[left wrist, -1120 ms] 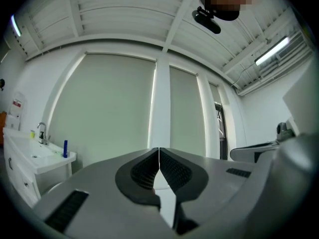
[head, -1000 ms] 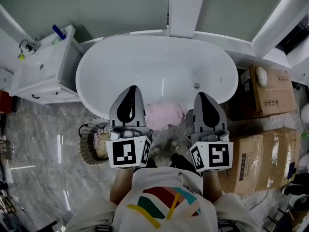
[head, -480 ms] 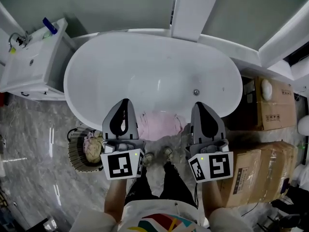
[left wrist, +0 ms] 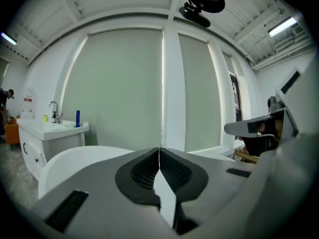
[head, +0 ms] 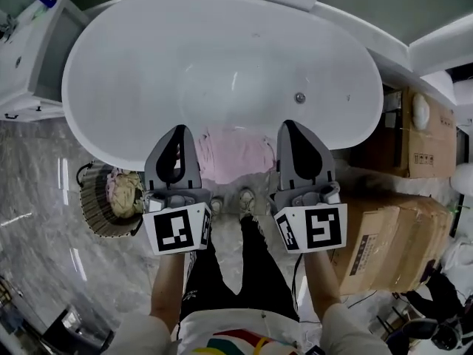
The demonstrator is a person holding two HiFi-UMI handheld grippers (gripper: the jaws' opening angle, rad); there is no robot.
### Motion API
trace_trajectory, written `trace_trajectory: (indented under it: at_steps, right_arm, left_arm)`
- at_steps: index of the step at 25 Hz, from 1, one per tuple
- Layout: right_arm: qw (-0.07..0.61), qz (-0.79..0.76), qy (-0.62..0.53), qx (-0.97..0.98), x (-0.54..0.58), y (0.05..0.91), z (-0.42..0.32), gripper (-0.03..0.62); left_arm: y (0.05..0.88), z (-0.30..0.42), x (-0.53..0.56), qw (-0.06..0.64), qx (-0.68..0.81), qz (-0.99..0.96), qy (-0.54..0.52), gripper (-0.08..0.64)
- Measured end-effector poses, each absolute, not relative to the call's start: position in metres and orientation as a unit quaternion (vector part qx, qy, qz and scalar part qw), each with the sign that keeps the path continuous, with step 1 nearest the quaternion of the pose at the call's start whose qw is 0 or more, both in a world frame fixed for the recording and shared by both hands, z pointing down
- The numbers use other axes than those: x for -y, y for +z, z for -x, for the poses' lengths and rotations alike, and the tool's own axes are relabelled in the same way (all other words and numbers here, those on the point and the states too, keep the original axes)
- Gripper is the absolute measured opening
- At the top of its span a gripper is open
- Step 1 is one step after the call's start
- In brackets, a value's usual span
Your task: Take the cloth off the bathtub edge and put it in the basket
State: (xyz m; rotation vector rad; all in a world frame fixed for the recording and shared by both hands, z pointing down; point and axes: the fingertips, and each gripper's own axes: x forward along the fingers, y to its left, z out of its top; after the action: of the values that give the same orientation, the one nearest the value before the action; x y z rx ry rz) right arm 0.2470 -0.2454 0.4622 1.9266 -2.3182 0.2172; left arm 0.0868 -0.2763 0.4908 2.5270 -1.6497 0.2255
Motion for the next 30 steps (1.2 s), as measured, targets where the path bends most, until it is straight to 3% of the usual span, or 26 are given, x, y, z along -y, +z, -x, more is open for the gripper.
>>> trace_trajectory:
  at_steps: [15,16,18,19,22,24,30]
  right_arm:
    - [0.104,-0.608,0.173,0.768,0.225,0.579,-0.242,0.012]
    - [0.105,-0.608,0.178,0.766,0.224,0.583,-0.244,0.017]
    - [0.115,-0.601,0.195,0.767,0.223,0.593,-0.245,0.088]
    - [0.118,-0.597,0.207,0.766,0.223,0.599,-0.245,0.130]
    - [0.125,-0.593,0.241,0.758,0.222,0.618,-0.249,0.229]
    - [0.136,-0.595,0.255,0.750,0.221,0.632,-0.252,0.264]
    - [0.173,-0.596,0.306,0.722,0.206,0.687,-0.259,0.291]
  left_arm:
    - [0.594,-0.079,0.260,0.129,0.535,-0.824,0.134,0.018]
    - [0.595,-0.080,0.259,0.130,0.534,-0.825,0.133,0.018]
    - [0.596,-0.082,0.257,0.129,0.527,-0.829,0.134,0.021]
    - [0.598,-0.084,0.256,0.130,0.520,-0.833,0.138,0.042]
    - [0.613,-0.094,0.251,0.145,0.486,-0.847,0.158,0.216]
    - [0.628,-0.096,0.246,0.162,0.472,-0.849,0.172,0.285]
    - [0.687,-0.085,0.225,0.204,0.463,-0.832,0.229,0.319]
